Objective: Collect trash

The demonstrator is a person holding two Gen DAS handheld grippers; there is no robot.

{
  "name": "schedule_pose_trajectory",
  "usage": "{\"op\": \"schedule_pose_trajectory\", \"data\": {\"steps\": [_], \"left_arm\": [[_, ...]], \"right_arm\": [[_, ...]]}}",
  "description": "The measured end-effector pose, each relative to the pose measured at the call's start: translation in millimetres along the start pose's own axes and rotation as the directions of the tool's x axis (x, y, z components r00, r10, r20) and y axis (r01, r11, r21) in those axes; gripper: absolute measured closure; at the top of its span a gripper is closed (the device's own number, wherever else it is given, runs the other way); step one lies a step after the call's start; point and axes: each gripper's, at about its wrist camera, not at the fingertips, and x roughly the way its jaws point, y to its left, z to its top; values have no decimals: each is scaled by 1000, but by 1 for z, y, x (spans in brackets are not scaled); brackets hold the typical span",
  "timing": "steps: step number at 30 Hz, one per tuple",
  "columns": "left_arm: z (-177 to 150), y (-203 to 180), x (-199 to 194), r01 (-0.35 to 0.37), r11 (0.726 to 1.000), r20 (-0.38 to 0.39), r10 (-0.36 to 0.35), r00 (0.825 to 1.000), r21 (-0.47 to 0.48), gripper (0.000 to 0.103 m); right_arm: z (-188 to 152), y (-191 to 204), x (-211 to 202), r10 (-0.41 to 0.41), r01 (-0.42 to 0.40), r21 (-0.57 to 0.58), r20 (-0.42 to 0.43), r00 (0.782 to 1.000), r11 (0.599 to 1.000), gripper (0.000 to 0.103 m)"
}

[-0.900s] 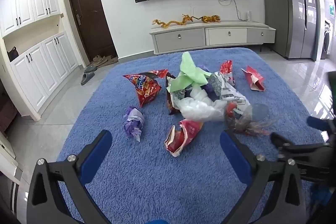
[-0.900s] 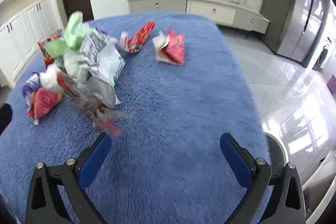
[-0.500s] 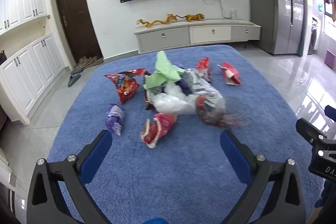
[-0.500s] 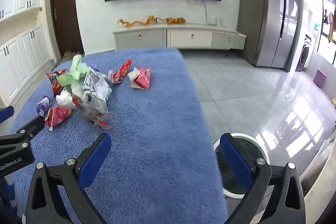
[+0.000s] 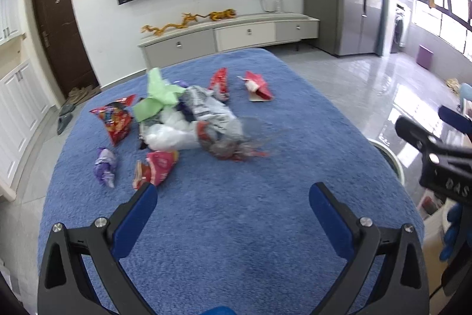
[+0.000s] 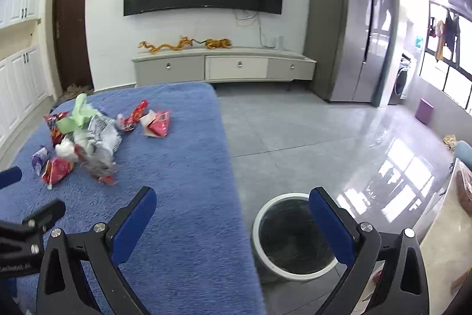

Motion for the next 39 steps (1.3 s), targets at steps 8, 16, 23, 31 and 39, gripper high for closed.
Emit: {"op": "schedule_pose_trajectory", "data": {"steps": [8,16,23,31,39], "left_arm": [[-3,-27,-1,100,991,-1,-101,995,87,0],[-5,-40,0,168,977,-23,-167,986,128,0],[-10,-51,1,212,964,-36,-209,977,161,0],[-13,-55,0,240,954,-44,-236,971,178,0],[-15,-57,1,273,944,-59,-266,962,185,0]], "right_arm": [[2,-20,-2,-51,52,22,-5,999,998,0],[0,-32,-1,-78,79,42,-13,997,996,0],[-5,-34,2,-84,85,53,-22,996,995,0],[-6,-36,3,-98,99,62,-21,995,993,0],[-7,-36,4,-102,103,62,-23,994,993,0]]}}
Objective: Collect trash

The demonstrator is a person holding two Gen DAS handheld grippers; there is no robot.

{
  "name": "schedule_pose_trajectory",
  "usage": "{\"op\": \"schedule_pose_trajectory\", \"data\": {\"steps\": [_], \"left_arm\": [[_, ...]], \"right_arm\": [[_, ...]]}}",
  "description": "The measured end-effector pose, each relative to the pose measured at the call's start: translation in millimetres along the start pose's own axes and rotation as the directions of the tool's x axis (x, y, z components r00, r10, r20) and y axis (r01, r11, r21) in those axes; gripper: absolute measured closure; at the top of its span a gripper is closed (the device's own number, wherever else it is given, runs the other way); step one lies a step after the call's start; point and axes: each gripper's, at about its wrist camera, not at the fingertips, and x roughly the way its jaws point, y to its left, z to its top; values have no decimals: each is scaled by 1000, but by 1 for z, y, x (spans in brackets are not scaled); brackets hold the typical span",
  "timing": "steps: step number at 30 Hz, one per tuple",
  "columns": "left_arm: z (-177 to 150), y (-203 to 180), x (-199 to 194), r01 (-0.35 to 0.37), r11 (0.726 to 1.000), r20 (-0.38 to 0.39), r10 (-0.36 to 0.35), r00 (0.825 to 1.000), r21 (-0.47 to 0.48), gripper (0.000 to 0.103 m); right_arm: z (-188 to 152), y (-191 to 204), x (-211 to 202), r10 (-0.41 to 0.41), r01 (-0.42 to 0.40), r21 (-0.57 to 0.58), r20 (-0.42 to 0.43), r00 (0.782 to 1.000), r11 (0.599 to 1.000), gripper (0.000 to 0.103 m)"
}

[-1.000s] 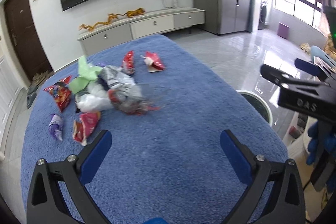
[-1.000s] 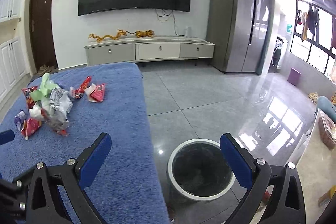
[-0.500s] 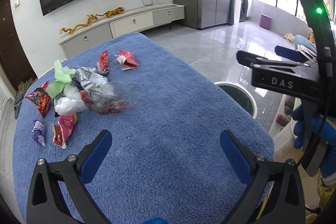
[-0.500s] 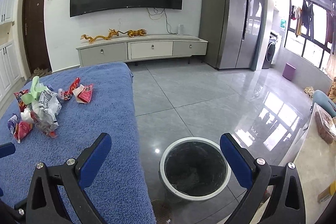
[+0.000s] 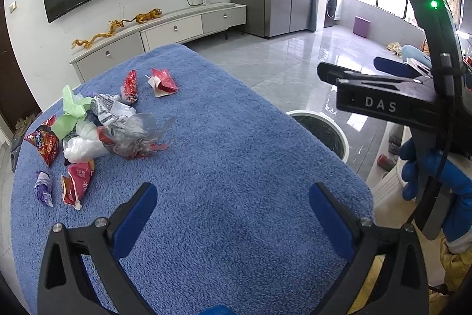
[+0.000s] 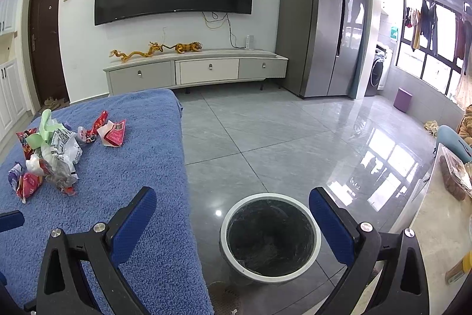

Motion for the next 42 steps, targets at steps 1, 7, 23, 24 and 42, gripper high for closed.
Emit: {"op": "schedule_pose_trajectory", "data": {"steps": [1,7,23,24,42], "left_arm": [[0,-1,0,4,1000,0,-4,1000,2,0],[0,-1,-1,12,1000,-2,-12,1000,8,0],[0,0,-1,10,1000,-2,-10,1000,5,0],[0,0,-1,10,1000,-2,-10,1000,4,0],[0,60,-25,-156,974,103,174,979,-165,0]], "right_arm": [[0,0,0,-1,1,0,0,1000,1000,0],[-1,0,-1,-4,4,0,1,1000,1000,0],[-1,0,-1,-5,5,-4,-6,1000,1000,0],[-1,0,-1,-5,5,-4,-7,1000,1000,0],[8,7,-15,23,-22,-38,28,999,999,0]]}}
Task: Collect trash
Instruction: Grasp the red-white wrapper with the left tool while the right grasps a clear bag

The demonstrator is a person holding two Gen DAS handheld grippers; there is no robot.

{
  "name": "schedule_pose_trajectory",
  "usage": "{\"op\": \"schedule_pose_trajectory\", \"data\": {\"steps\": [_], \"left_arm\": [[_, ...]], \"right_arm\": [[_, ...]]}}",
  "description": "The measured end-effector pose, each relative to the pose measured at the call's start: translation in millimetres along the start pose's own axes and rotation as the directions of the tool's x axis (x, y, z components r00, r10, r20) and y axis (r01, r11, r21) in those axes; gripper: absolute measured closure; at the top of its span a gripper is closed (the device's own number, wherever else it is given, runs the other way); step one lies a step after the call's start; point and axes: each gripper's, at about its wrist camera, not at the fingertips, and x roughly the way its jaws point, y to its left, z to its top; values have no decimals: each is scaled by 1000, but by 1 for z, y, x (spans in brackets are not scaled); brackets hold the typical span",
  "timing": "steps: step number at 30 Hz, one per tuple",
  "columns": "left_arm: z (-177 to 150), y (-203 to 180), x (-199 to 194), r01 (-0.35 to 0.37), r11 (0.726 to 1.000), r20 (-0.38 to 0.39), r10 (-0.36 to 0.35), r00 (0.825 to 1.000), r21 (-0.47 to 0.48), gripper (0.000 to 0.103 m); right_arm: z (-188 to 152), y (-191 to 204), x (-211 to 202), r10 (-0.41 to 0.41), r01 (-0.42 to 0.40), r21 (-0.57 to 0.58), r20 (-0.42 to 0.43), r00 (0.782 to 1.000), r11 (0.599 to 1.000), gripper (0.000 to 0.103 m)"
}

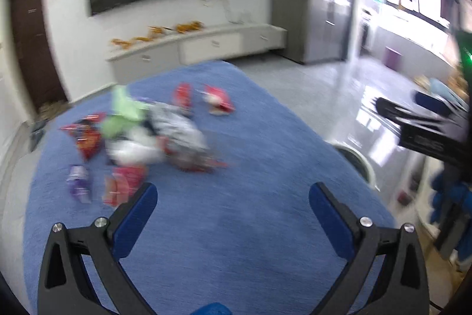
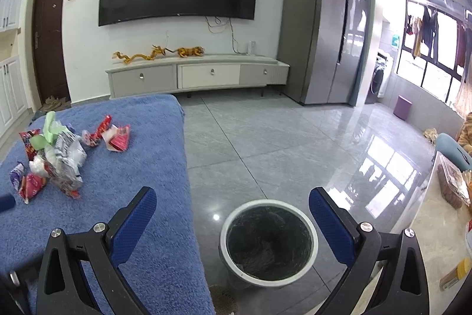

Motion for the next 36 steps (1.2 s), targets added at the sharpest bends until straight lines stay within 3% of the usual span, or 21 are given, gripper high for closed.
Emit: {"op": "schedule_pose_trajectory", "data": {"steps": [5,9,14,18,19,22,24,28,31,34,36], "left_arm": [[-4,72,-9,-121,982,-11,121,993,-144,0],[-18,142,-9,-199,939,-67,187,980,-282,0],[-32,199,-4,-232,889,-120,201,972,-395,1],[-34,193,-1,-109,919,-86,83,993,-378,6],[-33,187,1,-83,930,-81,57,995,-357,7],[-25,166,17,-26,956,-98,-3,995,-291,17],[-20,154,31,18,966,-111,-48,993,-256,23],[-9,146,57,36,972,-143,-70,987,-230,24],[-9,143,74,18,977,-179,-57,982,-212,32],[-15,142,87,22,976,-227,-73,971,-217,52],[-21,140,85,10,979,-230,-59,972,-205,67]], "right_arm": [[14,11,-5,100,-99,-15,26,995,995,0],[21,35,5,214,-213,-56,-5,977,975,0],[23,88,23,397,-410,-127,-115,911,903,0],[18,132,41,530,-563,-163,-204,823,810,0],[16,140,47,538,-577,-173,-224,812,798,1],[13,159,70,565,-621,-155,-291,772,768,14],[10,166,86,566,-633,-147,-329,756,760,16],[7,180,109,576,-658,-140,-373,727,740,27],[4,180,119,587,-675,-118,-400,704,729,41],[-1,179,123,601,-699,-100,-435,671,708,64],[-5,175,116,607,-710,-109,-439,662,695,79]]}}
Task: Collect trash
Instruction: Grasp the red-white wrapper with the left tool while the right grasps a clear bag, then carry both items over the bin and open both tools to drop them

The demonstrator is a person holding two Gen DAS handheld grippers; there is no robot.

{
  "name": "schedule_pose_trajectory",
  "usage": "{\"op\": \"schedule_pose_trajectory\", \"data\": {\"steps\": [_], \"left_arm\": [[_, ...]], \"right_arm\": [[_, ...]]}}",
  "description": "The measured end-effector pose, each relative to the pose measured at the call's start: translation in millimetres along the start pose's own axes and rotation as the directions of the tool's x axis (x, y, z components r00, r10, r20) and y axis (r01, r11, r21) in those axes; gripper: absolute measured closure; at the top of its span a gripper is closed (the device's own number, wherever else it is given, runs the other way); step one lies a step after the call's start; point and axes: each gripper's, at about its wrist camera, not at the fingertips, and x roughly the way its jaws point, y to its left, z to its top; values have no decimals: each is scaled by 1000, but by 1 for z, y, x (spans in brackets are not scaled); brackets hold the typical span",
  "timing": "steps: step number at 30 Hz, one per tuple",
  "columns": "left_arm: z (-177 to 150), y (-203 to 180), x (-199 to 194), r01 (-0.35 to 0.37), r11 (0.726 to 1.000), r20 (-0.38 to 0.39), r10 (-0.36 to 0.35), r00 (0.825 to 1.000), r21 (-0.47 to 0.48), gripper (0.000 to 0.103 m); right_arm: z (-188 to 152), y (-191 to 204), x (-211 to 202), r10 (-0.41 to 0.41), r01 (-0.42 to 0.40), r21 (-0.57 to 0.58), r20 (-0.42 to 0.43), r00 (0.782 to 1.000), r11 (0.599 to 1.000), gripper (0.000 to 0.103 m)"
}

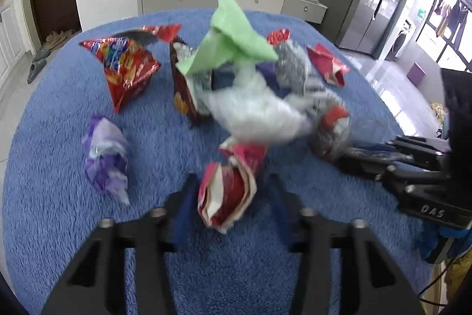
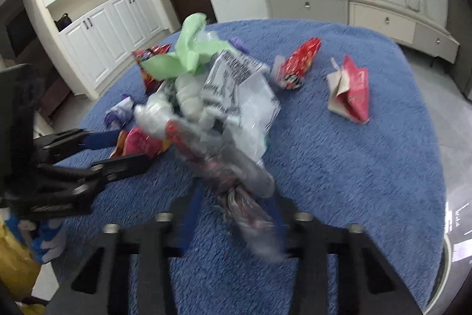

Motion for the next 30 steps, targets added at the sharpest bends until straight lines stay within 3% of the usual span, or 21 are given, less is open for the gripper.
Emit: {"op": "schedule_pose_trajectory", "data": {"steps": [1,2,10,15,19,22,26,30], "left_arm": [[-3,0,-4,-2,1000,5,1,1000,4,71],[-6,0,-6,10,1000,7,-10,1000,-3,73],[-35,-11,-60,44,999,73,-46,996,29,74],[-29,-34,-88,66,995,121,-75,990,72,74],[-14,-68,-96,100,985,144,-119,982,138,75],[8,-110,-87,142,969,126,-170,977,204,75],[31,-168,-66,207,938,80,-237,968,277,74],[56,-236,-30,292,898,-1,-309,951,329,74]], "right_arm": [[-5,1,-4,3,-3,-8,-1,1000,1000,88],[-10,1,-10,11,-11,-10,2,1000,1000,91],[-40,9,-67,55,-58,30,101,993,998,94],[-53,1,-116,21,-46,111,214,977,993,94],[-75,-31,-159,-69,7,228,267,961,974,94],[-90,-67,-185,-164,67,339,268,949,938,94],[-113,-121,-209,-311,182,479,207,927,859,94],[-132,-169,-216,-362,220,583,138,922,782,93]]}}
